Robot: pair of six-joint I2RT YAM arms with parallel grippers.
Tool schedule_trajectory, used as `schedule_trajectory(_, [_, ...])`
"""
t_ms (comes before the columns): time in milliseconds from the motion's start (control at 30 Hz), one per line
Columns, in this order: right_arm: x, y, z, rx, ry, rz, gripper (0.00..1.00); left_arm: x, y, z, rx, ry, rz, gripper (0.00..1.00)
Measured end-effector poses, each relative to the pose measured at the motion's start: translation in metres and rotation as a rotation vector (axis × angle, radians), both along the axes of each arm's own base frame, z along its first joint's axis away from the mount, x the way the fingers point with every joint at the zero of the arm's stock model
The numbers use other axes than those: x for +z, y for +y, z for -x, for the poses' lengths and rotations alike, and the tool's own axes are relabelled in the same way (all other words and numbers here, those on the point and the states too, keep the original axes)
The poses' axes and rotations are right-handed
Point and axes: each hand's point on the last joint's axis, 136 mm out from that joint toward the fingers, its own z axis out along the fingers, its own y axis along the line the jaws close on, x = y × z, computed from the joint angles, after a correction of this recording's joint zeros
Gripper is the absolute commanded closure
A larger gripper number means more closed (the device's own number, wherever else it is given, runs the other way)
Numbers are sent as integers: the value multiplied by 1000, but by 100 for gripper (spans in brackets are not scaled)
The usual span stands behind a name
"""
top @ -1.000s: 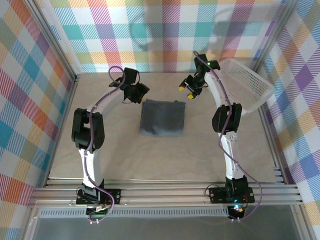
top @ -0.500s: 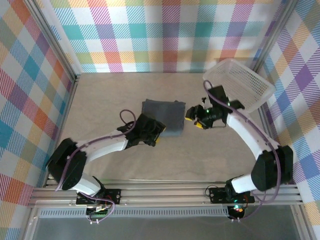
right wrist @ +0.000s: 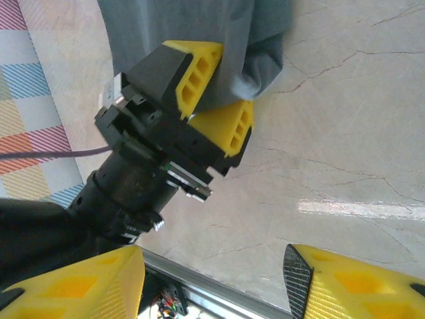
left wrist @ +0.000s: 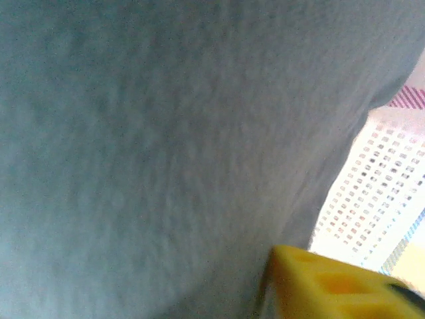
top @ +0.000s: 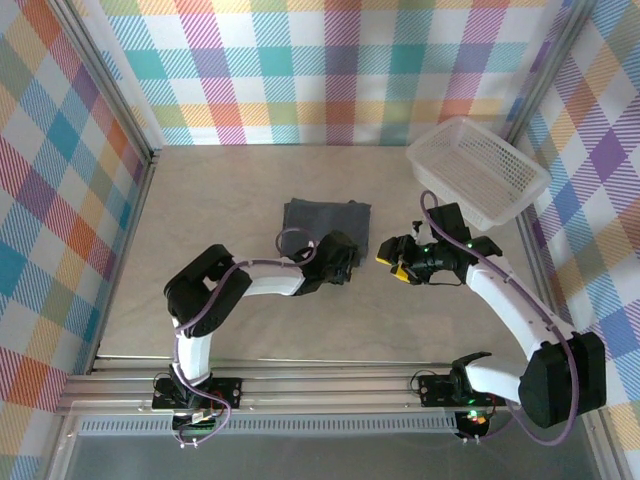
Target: Fold and stack the t-shirts
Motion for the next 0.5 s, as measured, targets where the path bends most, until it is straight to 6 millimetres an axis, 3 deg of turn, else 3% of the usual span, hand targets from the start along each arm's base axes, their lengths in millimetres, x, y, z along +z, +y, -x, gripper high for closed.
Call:
schedule_trajectory(133, [1, 0, 1, 1, 0, -5, 42, -13, 8, -12, 49, -2, -12, 99])
schedule_trajectory(200, [3, -1, 0, -3, 2, -4, 42, -13, 16, -19, 66, -5, -14, 100])
schedule_trajectory(267, [7, -2, -2, -7, -6, -6, 43, -13, 37, -32, 100, -7, -22, 100])
schedule_trajectory(367, [14, -3, -7, -15, -23, -12, 43, -9, 90, -61, 163, -11, -47, 100])
schedule_trajectory(500, [16, -3, -8, -17, -28, -14, 44, 2, 189, -106, 280, -30, -98, 100])
